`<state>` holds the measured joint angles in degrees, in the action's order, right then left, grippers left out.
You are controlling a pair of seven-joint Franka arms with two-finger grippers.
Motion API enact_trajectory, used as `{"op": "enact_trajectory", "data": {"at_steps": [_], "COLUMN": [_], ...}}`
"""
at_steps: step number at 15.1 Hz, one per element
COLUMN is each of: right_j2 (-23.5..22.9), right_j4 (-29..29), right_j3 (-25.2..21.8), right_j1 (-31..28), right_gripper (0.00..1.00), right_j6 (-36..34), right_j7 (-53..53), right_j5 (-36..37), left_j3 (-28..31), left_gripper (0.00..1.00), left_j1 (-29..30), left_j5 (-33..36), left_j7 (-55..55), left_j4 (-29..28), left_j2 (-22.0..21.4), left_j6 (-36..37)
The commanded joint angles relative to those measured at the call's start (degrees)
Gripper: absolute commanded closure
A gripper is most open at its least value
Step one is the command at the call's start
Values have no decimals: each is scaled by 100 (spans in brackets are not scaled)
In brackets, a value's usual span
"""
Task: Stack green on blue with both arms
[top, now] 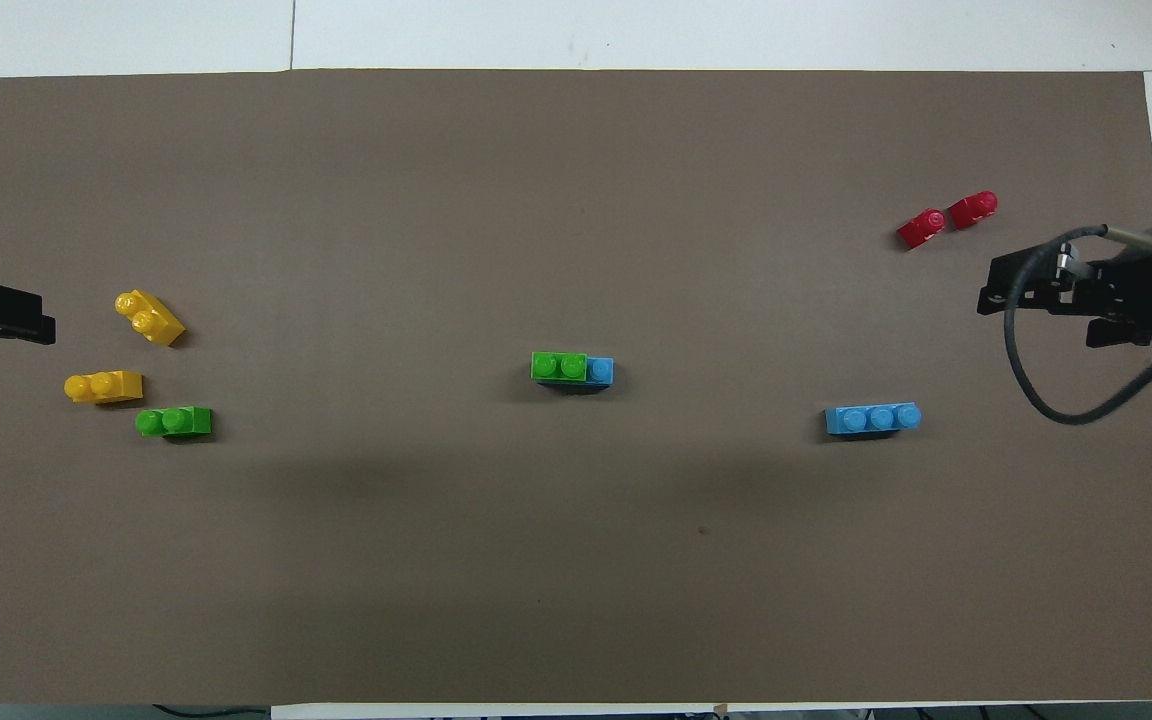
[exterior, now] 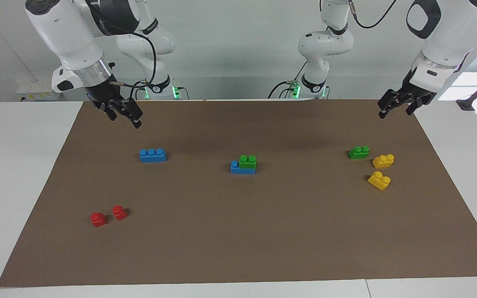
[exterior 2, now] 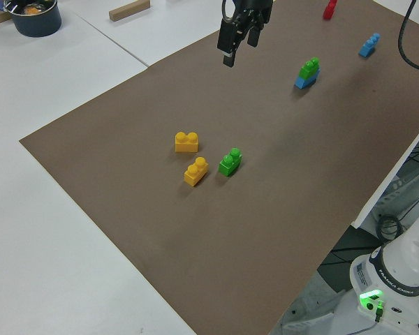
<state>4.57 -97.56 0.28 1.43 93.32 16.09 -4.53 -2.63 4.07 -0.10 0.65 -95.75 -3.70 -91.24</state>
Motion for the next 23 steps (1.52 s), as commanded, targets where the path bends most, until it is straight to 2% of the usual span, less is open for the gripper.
{"op": "enact_trajectory", "data": {"at_steps": [1,7,23], "right_j2": [150,123,159], "right_j4": [0,71,-123], "right_j3": [33,42,42], "right_j1": [-143,-293,-284], "right_gripper": [0,0,0], "right_j6": [-226,-297,-288], "right_j7": [-850,-1598,-1556], "right_j5": [215,540,549], "left_j3": [-36,-53,-115], "left_gripper": [0,0,0], "left_j1": [50,-29,-38], "left_j5": [-52,-25,1], "left_j7": [-126,-73,-451], "left_j4": [513,286,311], "left_j2": [176,133,141], "left_j6": [457,168,247]}}
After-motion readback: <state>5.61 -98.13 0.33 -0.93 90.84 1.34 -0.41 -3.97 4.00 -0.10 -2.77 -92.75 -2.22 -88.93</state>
